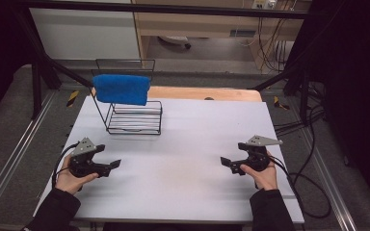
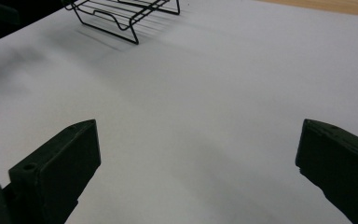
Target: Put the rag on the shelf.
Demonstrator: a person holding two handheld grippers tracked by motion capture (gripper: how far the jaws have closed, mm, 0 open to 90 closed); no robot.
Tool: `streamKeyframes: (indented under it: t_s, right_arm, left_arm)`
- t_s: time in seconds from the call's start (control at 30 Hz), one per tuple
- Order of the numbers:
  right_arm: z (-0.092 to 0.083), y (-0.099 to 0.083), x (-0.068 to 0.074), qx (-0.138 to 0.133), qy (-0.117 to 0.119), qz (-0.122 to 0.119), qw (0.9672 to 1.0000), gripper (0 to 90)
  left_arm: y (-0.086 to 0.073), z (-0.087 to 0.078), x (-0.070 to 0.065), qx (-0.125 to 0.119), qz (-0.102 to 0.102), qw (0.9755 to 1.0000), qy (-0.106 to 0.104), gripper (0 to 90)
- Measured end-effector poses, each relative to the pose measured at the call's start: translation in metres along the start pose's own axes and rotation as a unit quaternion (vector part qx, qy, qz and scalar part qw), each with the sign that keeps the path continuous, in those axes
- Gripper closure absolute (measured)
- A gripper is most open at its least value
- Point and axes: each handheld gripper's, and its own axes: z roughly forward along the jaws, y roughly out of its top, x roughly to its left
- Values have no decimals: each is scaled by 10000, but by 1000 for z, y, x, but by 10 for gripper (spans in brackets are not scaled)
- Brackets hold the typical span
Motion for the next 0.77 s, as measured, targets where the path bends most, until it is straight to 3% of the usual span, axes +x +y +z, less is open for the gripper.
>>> streamKeyframes:
  t_s: [0.4, 0.77]
  right_arm:
    - [-15, -37, -12, 185, -76, 101, 9997, 6]
    - [-17, -47, -13, 241, -175, 66, 9995, 6]
  left_arm:
    - [-11, 7, -6, 173, 84, 9998, -66, 99]
    - [-16, 10, -10, 271, 204, 9994, -104, 98]
